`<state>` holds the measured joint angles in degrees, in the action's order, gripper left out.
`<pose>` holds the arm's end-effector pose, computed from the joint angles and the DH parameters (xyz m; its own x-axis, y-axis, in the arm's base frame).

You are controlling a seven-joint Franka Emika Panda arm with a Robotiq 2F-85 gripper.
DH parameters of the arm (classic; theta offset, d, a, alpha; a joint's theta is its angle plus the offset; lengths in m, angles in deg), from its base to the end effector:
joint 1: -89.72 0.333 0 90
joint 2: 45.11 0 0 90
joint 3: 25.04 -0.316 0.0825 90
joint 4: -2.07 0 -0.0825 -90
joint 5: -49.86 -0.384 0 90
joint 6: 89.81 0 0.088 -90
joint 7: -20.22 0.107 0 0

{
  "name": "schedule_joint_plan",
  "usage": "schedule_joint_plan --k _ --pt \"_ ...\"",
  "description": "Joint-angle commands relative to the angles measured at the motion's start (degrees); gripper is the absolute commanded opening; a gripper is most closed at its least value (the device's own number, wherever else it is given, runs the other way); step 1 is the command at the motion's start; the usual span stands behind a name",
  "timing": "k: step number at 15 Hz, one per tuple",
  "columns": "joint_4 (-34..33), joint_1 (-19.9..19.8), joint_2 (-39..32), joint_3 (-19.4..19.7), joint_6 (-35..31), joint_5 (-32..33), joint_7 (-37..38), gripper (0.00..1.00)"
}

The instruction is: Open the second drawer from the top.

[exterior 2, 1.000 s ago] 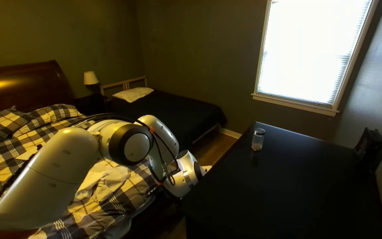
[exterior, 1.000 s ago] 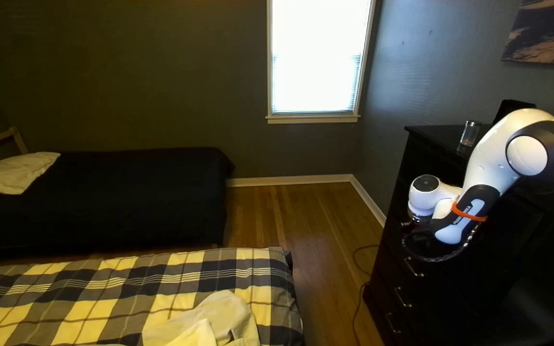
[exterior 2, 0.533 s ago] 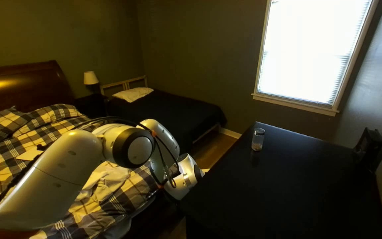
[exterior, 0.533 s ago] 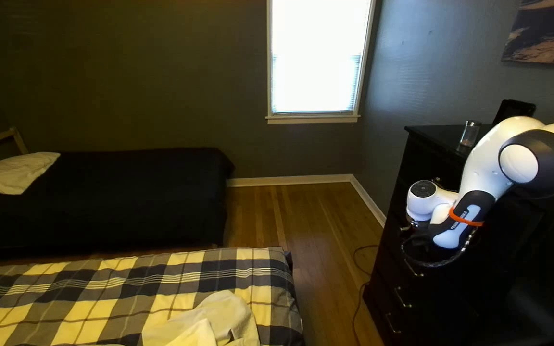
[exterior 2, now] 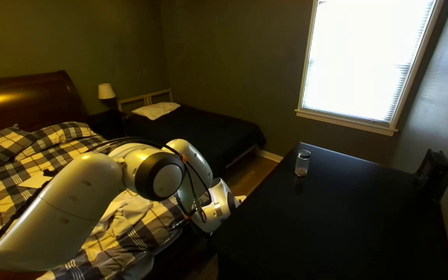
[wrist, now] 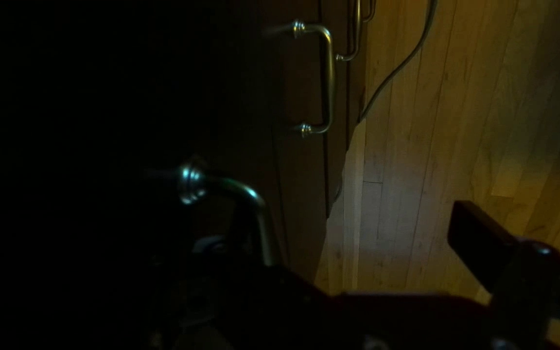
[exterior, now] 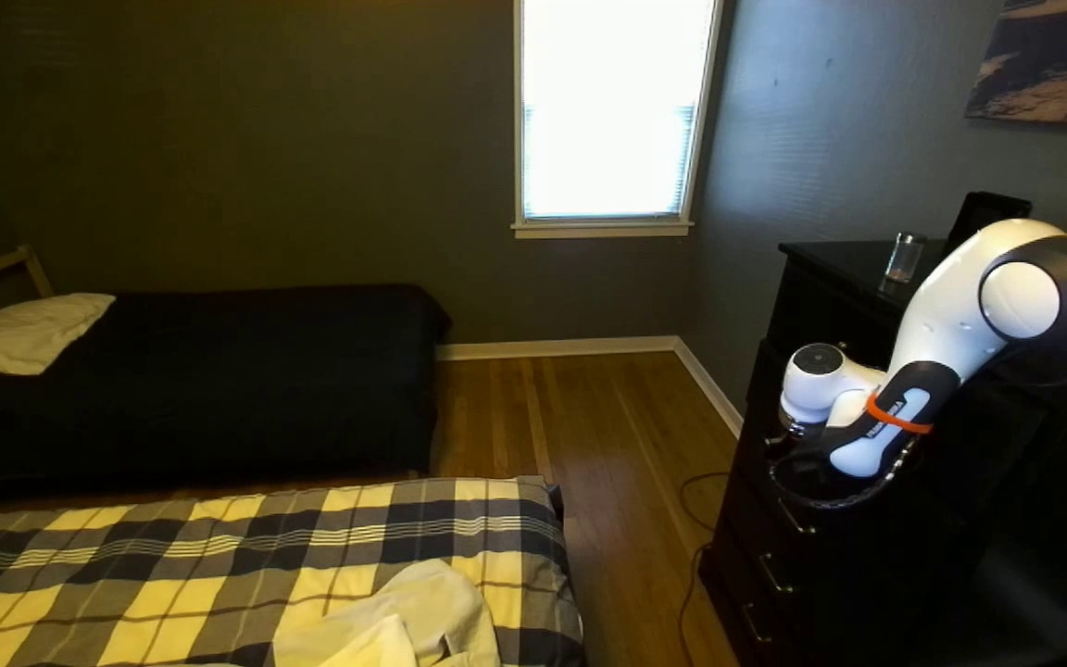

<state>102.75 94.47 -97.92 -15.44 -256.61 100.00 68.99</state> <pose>0.6394 -0.0015 0.0583 0.9505 0.0340 0.3089 -0.0631 -0.9522 0.2990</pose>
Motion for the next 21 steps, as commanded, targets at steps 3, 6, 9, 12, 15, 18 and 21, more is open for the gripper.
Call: schedule_joint_plan --k 3,6,9,12,15,18,21 --pt "1.0 -3.2 0.8 -8.0 -2.0 -1.5 -5.4 1.00" --pt "1.1 -2.0 1.4 -8.7 -0.4 -0.9 -4.7 1.00" --pt "1.1 0.0 1.7 -8.3 0.3 0.2 -3.3 1.00" --pt "1.3 1.5 2.1 -8.1 1.1 0.8 -2.6 1.00" --pt "1.5 8.7 2.4 -5.6 1.7 -3.2 -1.6 1.00" --pt "-0.6 13.8 1.5 -4.5 3.2 -2.1 1.9 1.00" --pt "-3.1 16.9 0.8 -3.1 6.8 -0.3 1.7 1.00"
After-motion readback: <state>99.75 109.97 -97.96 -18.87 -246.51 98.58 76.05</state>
